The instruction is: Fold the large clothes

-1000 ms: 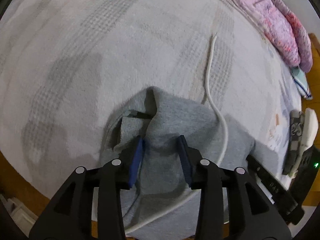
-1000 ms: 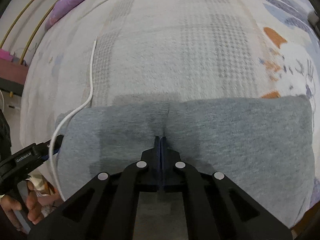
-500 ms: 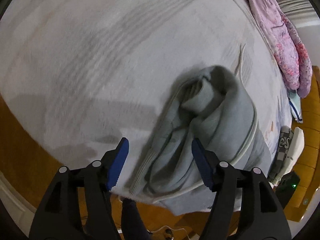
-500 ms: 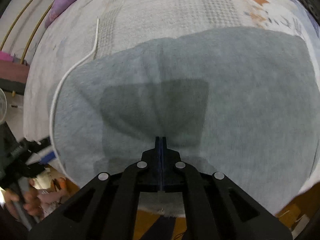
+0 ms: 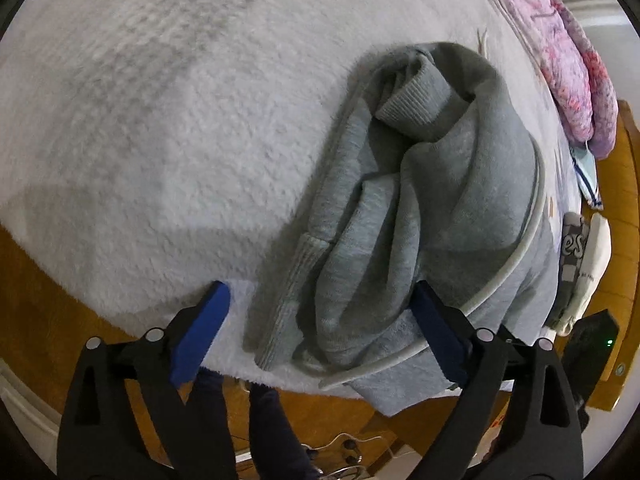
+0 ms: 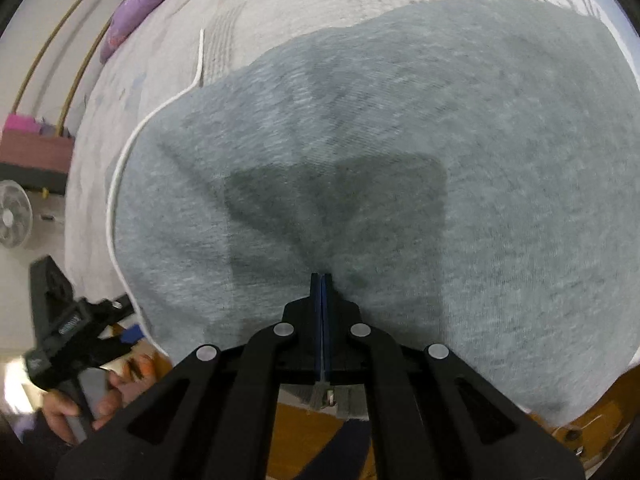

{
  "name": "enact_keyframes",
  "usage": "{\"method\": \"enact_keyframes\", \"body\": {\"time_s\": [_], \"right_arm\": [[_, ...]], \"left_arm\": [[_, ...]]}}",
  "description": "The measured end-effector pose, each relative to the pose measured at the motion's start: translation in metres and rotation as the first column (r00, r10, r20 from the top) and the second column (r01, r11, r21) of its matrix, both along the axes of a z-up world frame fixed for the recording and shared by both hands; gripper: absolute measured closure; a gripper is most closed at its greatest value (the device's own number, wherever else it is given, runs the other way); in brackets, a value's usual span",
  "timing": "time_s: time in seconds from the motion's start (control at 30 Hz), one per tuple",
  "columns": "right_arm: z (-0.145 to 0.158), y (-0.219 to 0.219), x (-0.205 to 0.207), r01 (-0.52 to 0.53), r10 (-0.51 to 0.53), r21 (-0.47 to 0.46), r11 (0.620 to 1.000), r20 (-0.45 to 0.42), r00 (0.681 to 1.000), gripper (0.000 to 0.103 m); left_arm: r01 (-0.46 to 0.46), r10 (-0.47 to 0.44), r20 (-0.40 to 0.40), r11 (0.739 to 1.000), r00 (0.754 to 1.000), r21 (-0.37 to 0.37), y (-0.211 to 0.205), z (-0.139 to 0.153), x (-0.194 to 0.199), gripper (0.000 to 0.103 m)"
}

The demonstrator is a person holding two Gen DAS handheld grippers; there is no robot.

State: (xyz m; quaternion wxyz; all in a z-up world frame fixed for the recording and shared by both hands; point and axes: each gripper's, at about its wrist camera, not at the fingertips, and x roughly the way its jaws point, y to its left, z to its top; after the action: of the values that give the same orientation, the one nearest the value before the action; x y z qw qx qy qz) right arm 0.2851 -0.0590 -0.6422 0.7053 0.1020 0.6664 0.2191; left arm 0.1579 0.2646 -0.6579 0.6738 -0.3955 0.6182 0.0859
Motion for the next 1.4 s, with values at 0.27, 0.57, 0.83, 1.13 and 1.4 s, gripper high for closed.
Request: {"method": "enact_keyframes", "body": {"time_s": [0.27,0.57,0.83,1.13,1.4], "right_arm": [[0.029,-0.025,-0.019,0.027,-0.028,0.043,0.999,0.029,0.999,0.085],[0.07,0.03,-0.07,-0.286,0.272,0.035,0.958,0.217,0.938,0.04],[0.088,0.073,-0.091,-0.389,0.352,0.038,0.921,0.35,0.868,0.032],[0.076,0.101,-0.052,-0.292,0.283,-0.025,0.956,0.344,0.895,0.089],[0.085,0.019,-0.005,0.082,-0.119,0.365,0.928,0.078,0.99,0.092]], "left_arm": [[0.063,-0.063,0.013,0.998,0.998,-0.018,-0.011,0.01,0.01,0.077],[0.063,-0.052,0.13,0.995,0.99,-0.076,-0.018,0.074,0.018,0.091],[0.11,-0.087,0.197,0.988,0.976,-0.109,-0.04,0.119,0.033,0.091],[0.14,-0.131,0.201,0.99,0.971,-0.032,-0.051,0.138,0.041,0.075],[0.059,-0.086,0.386,0.995,0.918,0.079,-0.056,0.208,0.043,0.025]]}}
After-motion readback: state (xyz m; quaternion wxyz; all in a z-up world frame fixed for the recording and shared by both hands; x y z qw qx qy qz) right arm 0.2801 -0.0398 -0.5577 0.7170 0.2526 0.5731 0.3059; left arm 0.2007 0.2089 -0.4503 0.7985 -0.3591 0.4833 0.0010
